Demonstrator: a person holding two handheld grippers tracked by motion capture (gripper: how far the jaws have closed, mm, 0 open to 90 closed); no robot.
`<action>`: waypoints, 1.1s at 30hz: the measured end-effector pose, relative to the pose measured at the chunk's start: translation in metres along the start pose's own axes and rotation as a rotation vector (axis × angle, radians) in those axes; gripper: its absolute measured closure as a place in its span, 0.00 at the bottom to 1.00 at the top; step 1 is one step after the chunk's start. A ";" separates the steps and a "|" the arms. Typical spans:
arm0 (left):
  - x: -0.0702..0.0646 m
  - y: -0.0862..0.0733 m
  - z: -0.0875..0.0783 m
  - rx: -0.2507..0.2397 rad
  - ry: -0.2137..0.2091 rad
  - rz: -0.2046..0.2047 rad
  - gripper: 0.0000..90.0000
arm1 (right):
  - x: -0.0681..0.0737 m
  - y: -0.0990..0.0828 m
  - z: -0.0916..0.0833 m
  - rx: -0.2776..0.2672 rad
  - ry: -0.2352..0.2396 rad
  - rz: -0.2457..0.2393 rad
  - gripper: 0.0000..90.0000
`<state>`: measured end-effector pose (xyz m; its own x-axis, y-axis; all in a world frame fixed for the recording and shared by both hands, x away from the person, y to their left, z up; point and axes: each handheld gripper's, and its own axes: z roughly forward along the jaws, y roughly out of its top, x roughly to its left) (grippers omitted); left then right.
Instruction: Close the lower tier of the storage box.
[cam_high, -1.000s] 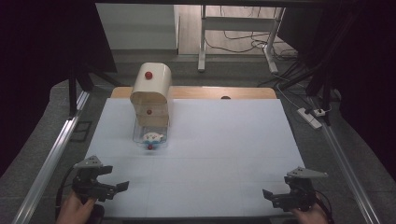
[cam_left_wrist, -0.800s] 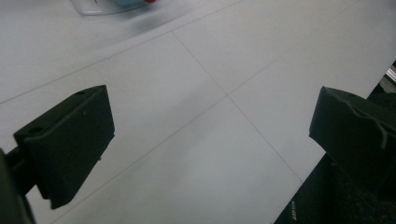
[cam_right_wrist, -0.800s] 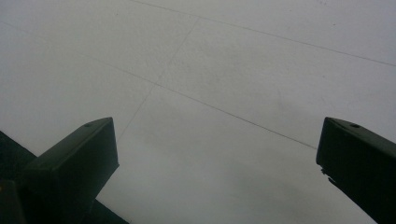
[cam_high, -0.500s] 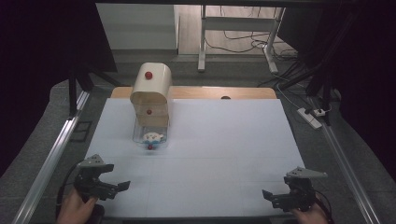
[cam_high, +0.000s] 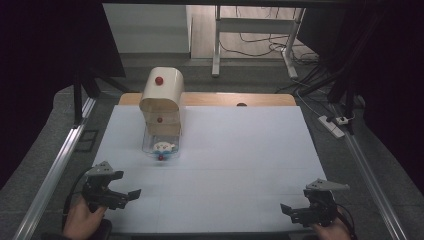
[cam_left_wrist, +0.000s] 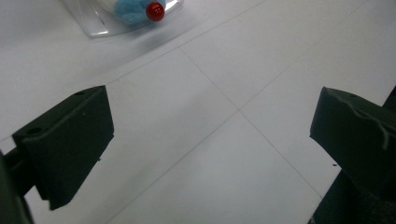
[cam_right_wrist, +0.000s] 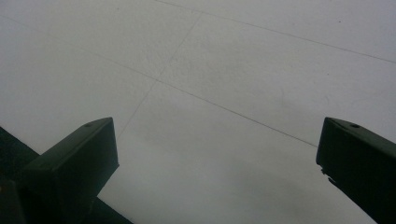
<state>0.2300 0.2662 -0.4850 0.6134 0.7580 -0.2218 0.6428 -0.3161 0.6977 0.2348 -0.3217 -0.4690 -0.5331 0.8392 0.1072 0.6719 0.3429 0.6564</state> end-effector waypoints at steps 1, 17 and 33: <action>0.000 0.001 0.001 0.002 0.004 0.005 0.00 | 0.000 0.000 0.000 0.000 0.000 0.000 0.00; 0.009 0.009 0.013 -0.006 -0.017 -0.028 0.00 | 0.000 0.000 0.001 0.011 0.002 0.001 0.00; 0.014 0.021 0.029 0.019 -0.012 -0.014 0.00 | 0.001 0.001 0.002 0.019 0.004 -0.006 0.00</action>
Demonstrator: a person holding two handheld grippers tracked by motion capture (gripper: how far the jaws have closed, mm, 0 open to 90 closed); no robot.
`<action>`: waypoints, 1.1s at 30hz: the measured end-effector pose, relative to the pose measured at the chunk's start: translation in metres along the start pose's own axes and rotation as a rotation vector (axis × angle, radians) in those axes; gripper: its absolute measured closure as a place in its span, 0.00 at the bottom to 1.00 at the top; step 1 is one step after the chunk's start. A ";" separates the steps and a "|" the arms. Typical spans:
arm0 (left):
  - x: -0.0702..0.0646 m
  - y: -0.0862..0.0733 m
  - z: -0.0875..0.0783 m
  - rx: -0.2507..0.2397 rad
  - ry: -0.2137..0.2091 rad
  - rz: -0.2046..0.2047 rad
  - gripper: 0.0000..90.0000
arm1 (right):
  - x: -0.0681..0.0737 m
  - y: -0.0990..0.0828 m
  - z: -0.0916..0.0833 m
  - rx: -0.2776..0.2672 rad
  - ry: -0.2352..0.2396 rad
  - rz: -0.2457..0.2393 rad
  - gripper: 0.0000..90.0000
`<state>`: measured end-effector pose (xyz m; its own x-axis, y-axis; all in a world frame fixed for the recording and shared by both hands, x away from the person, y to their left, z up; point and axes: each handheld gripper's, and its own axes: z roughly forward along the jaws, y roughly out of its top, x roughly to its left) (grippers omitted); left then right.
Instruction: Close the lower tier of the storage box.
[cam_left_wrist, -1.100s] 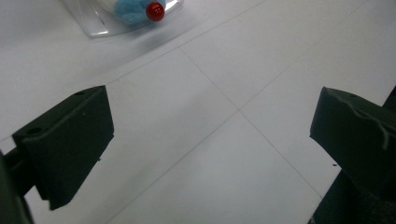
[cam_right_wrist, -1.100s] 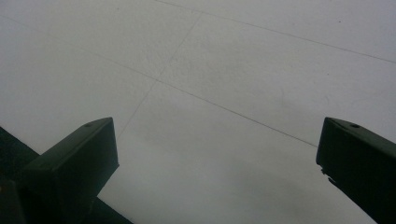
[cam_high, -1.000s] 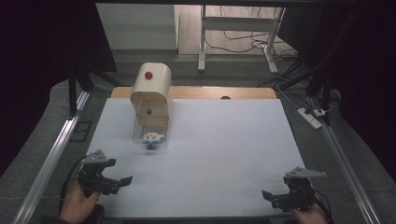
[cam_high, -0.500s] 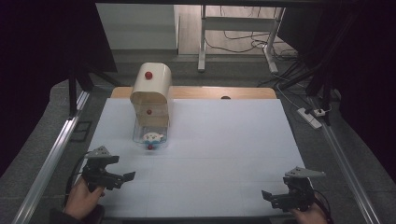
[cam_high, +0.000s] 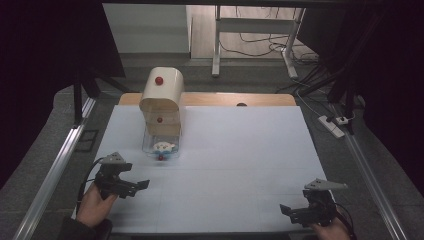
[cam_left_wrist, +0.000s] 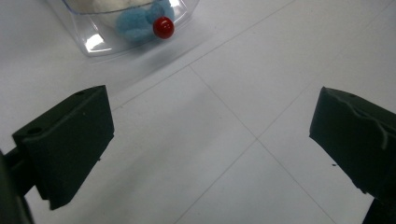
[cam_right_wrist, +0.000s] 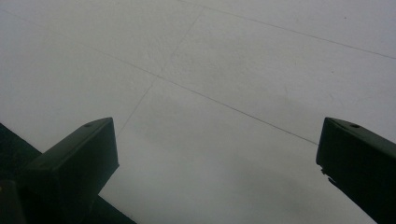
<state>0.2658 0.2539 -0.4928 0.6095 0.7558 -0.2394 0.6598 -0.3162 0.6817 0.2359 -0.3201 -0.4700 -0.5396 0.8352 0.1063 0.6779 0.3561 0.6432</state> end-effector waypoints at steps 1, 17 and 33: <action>0.000 0.001 0.001 0.001 0.001 0.002 0.00 | 0.000 0.000 0.000 0.002 0.001 0.002 0.00; 0.005 0.013 0.012 0.031 0.018 0.027 0.00 | 0.001 0.000 0.001 0.010 -0.002 -0.009 0.00; 0.015 0.025 0.026 0.051 0.029 0.064 0.00 | 0.001 0.000 0.002 0.017 0.002 -0.015 0.00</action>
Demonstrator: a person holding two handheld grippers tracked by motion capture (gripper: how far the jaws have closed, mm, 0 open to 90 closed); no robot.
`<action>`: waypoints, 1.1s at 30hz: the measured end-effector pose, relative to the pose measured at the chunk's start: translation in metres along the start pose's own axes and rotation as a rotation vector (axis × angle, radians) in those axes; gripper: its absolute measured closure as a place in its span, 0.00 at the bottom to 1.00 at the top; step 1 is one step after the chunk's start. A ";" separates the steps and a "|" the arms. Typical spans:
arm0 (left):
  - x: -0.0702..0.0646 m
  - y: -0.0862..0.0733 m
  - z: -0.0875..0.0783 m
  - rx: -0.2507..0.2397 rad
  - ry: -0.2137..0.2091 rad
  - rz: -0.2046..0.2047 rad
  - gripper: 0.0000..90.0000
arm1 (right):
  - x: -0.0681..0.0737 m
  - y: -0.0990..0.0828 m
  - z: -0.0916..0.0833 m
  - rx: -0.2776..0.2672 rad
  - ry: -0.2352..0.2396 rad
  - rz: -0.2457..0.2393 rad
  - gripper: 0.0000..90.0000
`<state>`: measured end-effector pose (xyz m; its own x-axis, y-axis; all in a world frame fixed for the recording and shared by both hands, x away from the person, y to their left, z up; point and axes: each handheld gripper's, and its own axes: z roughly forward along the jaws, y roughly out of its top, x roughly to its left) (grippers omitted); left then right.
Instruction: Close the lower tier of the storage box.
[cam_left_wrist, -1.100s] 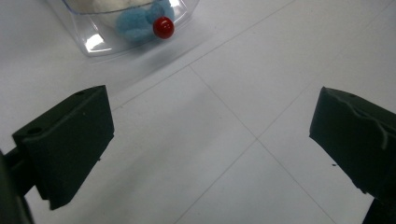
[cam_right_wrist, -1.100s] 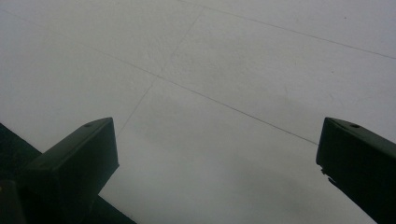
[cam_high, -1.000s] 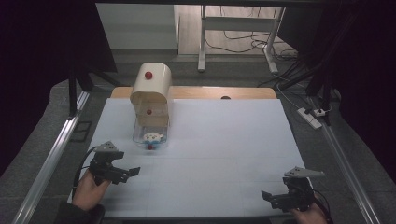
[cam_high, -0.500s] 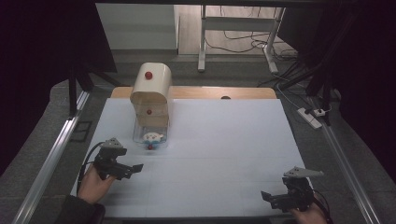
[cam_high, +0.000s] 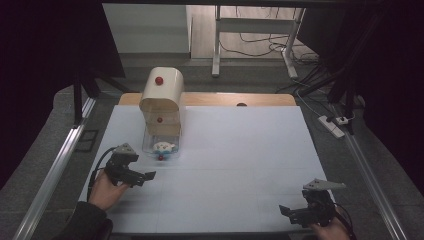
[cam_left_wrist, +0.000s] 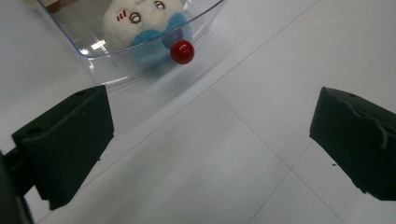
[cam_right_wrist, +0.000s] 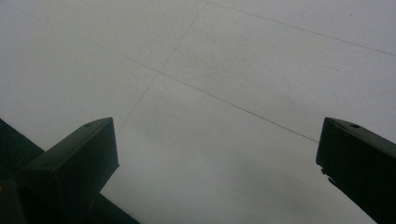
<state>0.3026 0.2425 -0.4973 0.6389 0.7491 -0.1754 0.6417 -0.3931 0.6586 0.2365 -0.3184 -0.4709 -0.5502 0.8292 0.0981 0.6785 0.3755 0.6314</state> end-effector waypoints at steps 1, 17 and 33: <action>0.001 0.000 0.001 0.002 0.000 0.004 0.00 | 0.000 0.000 0.000 0.000 0.000 0.000 0.00; 0.009 0.004 0.023 0.077 0.008 0.019 0.00 | 0.000 0.000 0.000 0.007 0.003 -0.003 0.00; 0.017 0.014 0.027 0.114 0.108 0.050 0.70 | 0.001 0.000 0.001 0.015 0.005 -0.003 0.00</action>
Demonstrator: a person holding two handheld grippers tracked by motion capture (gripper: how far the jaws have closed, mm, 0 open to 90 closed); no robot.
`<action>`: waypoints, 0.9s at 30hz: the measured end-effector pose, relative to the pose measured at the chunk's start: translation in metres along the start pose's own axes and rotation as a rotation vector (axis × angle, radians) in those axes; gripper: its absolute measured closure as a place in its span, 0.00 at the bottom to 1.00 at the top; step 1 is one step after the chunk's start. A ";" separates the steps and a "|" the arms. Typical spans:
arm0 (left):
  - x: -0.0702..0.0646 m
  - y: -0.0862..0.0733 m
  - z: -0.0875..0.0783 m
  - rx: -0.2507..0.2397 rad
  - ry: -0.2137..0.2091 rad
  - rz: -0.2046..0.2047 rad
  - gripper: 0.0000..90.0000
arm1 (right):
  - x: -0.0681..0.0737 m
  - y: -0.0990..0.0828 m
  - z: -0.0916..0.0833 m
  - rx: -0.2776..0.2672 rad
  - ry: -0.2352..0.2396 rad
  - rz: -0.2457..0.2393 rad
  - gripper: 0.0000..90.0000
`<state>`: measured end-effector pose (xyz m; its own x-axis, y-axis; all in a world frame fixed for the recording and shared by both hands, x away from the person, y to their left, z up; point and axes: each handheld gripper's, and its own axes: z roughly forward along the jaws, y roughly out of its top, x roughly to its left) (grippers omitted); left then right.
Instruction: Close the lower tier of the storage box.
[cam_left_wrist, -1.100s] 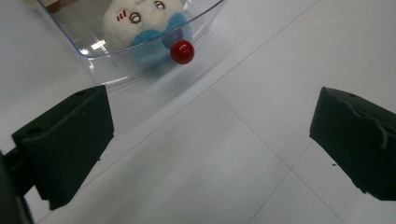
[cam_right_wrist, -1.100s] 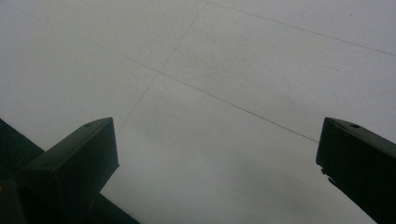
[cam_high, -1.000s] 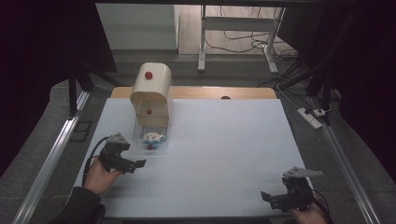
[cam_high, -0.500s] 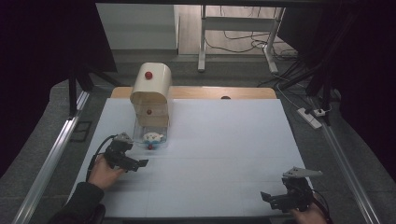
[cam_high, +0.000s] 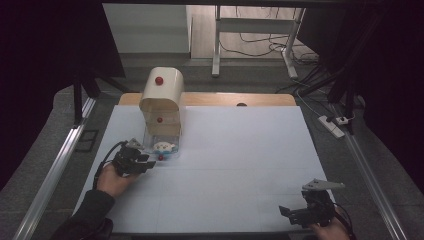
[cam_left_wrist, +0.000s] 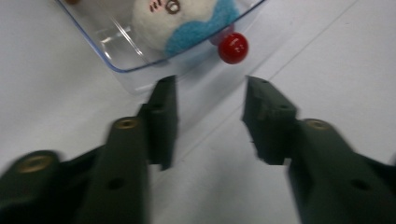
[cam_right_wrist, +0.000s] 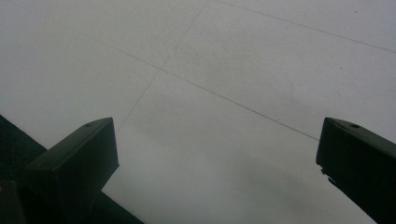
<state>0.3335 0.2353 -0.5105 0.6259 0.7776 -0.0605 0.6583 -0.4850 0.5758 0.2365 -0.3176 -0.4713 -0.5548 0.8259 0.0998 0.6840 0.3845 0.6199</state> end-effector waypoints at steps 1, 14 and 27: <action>0.001 0.001 0.001 0.001 0.004 0.006 0.74 | 0.000 0.000 0.000 0.001 0.000 0.000 0.00; 0.004 0.007 0.005 0.005 0.018 0.018 0.98 | 0.000 0.000 0.000 0.002 0.001 -0.004 0.00; 0.010 0.013 0.002 -0.067 0.038 -0.031 0.98 | 0.000 0.000 0.001 0.007 -0.002 -0.003 0.00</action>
<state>0.3492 0.2360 -0.5053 0.5889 0.8067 -0.0490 0.6465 -0.4338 0.6276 0.2371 -0.3171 -0.4721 -0.5559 0.8256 0.0964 0.6856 0.3899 0.6148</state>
